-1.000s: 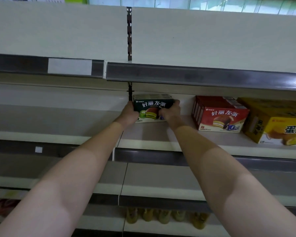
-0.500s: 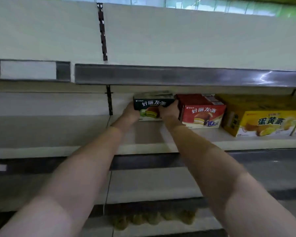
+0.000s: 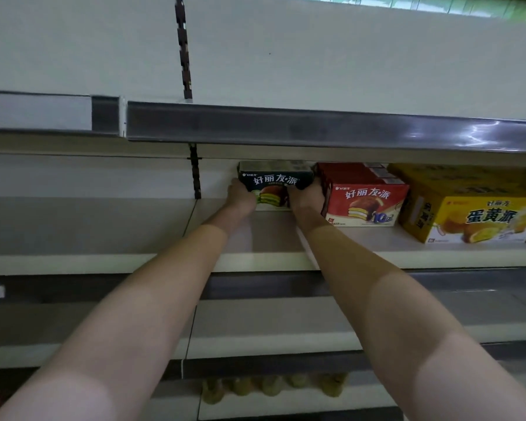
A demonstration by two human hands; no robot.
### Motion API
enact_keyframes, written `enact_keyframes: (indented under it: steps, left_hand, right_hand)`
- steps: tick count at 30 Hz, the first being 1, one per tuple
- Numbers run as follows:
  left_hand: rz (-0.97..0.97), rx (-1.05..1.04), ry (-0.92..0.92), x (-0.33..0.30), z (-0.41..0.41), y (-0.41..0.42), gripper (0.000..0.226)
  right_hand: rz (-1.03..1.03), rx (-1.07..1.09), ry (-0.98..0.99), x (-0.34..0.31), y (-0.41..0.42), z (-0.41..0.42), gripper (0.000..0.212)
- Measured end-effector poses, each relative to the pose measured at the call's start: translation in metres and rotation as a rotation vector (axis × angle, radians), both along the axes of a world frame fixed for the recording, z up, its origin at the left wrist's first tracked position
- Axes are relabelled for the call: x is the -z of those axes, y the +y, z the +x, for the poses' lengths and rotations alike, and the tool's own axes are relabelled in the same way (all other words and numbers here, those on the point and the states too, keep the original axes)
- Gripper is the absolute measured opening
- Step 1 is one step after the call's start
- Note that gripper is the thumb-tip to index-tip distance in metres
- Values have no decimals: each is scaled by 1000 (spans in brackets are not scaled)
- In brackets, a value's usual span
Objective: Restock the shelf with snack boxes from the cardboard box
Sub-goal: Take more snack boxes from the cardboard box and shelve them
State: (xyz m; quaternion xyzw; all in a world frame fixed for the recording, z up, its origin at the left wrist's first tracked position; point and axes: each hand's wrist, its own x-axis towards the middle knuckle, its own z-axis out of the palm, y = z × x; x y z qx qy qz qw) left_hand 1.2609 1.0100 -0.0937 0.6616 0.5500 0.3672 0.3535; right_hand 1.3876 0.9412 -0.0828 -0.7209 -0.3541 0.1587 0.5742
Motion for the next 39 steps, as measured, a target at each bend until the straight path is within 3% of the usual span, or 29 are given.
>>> enact_keyframes:
  steps: [6,14,20,27,32,39]
  left_hand:
    - [-6,-30,-45,-2,-5,-3,50]
    - [-35,59,24,-7,-29,-5,42]
    - [-24,-50,96,-15,-38,-10,21]
    - [-90,-96,69,-12,-39,-22,39]
    - [-32,-57,51,-20,-32,-53,12]
    - [19,87,3,-36,3,-121,16]
  right_hand:
    - [-36,-97,-45,2,2,4,62]
    - [-206,-134,-117,-12,1,1,71]
    - [-294,-41,-124,-13,-7,-8,35]
    - [-327,22,-195,-12,-25,-19,34]
    - [-313,-38,-265,-11,-47,-22,33]
    - [-182,-102,-249,-20,-109,0,22]
